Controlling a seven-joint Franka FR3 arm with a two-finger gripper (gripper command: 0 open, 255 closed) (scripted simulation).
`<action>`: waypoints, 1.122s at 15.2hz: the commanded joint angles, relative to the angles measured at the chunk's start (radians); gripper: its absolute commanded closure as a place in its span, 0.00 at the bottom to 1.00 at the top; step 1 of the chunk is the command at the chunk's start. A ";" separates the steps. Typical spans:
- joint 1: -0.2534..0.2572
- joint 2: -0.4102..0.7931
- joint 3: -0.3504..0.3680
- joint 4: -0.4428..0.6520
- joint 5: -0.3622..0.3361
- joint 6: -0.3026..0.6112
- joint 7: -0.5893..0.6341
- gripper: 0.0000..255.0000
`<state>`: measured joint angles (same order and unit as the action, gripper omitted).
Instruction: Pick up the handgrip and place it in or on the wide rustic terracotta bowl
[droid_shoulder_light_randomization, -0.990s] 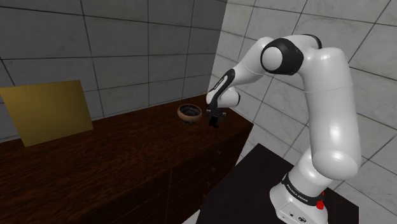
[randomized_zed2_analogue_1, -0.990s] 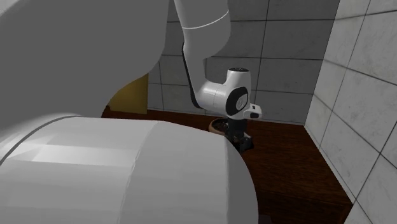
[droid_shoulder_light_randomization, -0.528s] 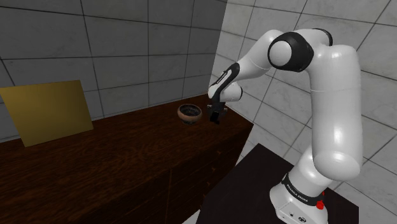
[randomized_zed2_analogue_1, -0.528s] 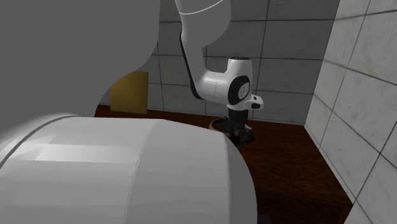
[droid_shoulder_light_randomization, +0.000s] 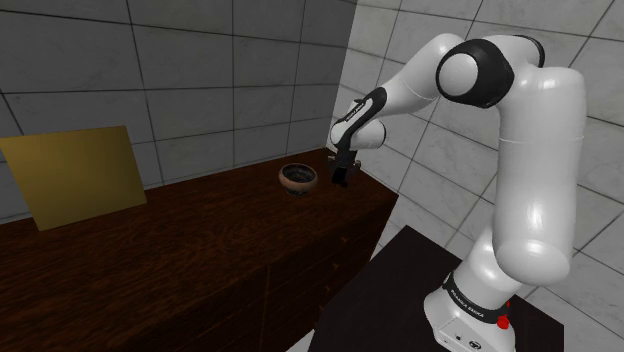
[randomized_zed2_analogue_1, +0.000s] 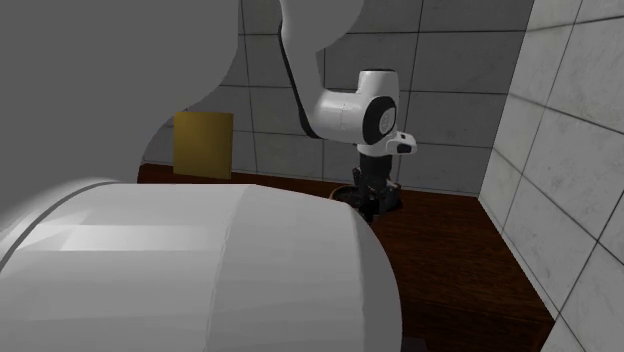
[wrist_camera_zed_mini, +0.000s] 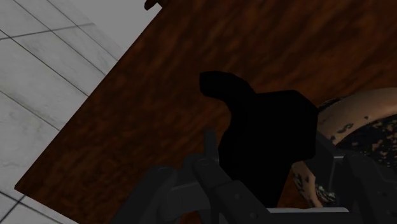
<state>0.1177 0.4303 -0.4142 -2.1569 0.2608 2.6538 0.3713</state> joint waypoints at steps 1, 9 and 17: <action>0.009 -0.023 -0.013 -0.003 -0.016 -0.020 0.009 1.00; 0.022 0.079 0.003 0.222 -0.017 -0.149 0.075 1.00; -0.005 0.330 0.044 0.676 -0.001 -0.356 0.165 1.00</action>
<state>0.1219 0.7215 -0.3761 -1.5481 0.2566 2.3267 0.5279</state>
